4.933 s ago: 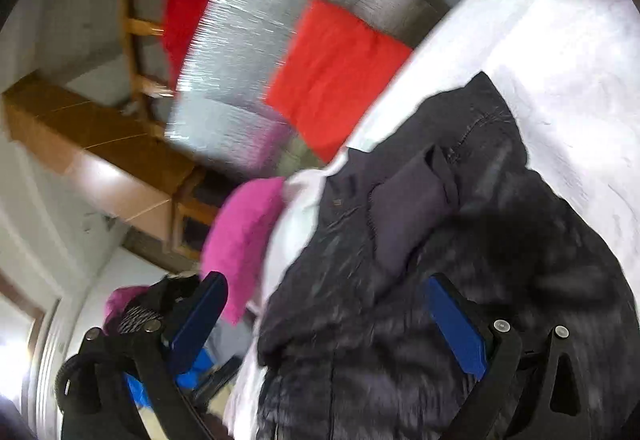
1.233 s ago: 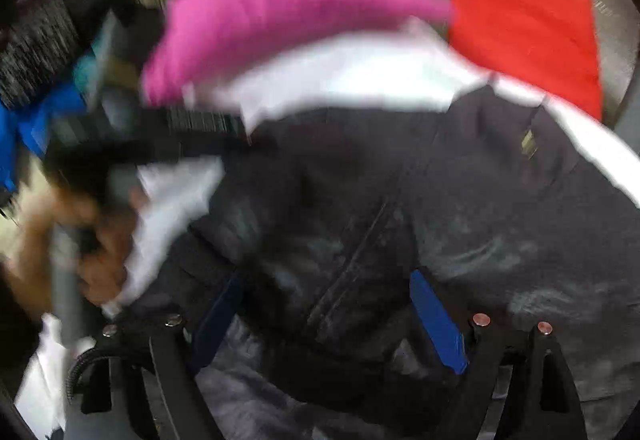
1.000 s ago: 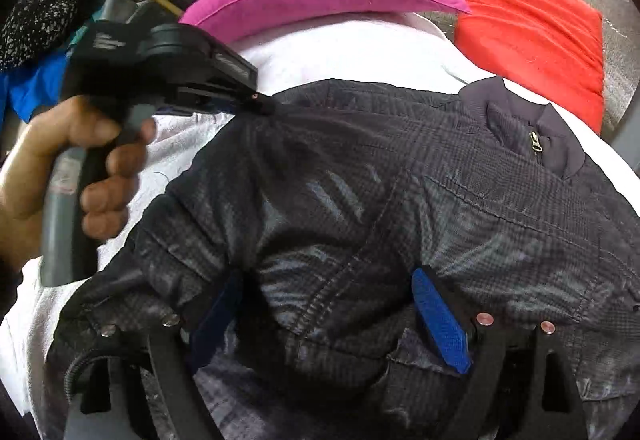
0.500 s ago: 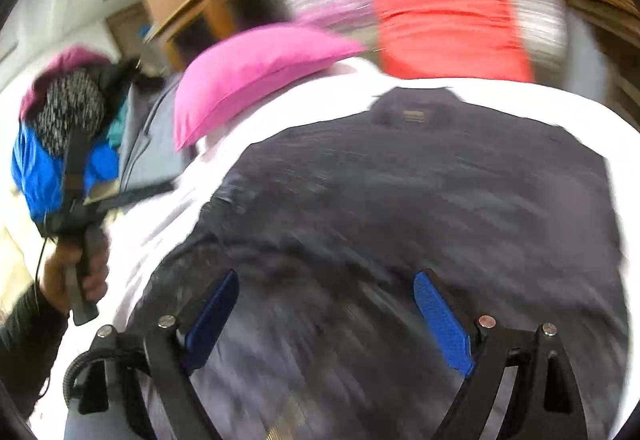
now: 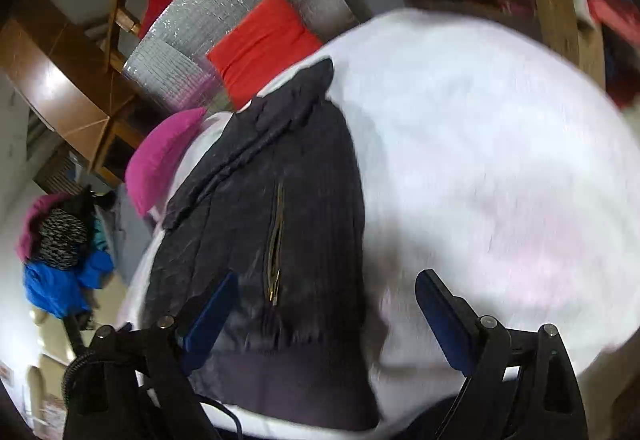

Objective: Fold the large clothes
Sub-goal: 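Fold the jacket side with the right tool over toward the zipper, then grasp the ribbed jacket hem with both tools side by side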

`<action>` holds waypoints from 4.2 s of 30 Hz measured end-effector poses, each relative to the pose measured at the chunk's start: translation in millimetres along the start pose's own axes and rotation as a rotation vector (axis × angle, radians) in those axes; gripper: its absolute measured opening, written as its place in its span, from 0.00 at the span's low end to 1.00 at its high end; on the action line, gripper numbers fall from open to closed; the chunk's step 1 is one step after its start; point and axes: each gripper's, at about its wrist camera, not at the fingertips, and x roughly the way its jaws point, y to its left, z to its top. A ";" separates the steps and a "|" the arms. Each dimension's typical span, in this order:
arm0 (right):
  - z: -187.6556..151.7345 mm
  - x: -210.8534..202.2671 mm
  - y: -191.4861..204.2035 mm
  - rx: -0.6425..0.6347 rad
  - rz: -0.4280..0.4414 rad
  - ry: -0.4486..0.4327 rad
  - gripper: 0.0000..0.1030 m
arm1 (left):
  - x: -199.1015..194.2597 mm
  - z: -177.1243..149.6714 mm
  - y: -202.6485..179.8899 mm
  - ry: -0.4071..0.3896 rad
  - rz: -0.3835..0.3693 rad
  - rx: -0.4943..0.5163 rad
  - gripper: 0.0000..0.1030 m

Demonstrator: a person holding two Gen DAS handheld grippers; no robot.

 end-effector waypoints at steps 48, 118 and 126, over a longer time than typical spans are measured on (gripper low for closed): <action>-30.9 40.6 34.0 -0.175 -0.115 0.167 0.13 | 6.3 -37.4 -19.6 0.077 0.126 0.116 0.13; -51.0 -3.0 5.7 -0.064 0.091 0.229 0.08 | -41.0 -82.6 -34.9 0.072 0.118 0.157 0.08; -46.0 8.4 0.9 -0.046 0.080 0.209 0.28 | -11.1 -68.1 -29.0 0.142 0.103 0.121 0.24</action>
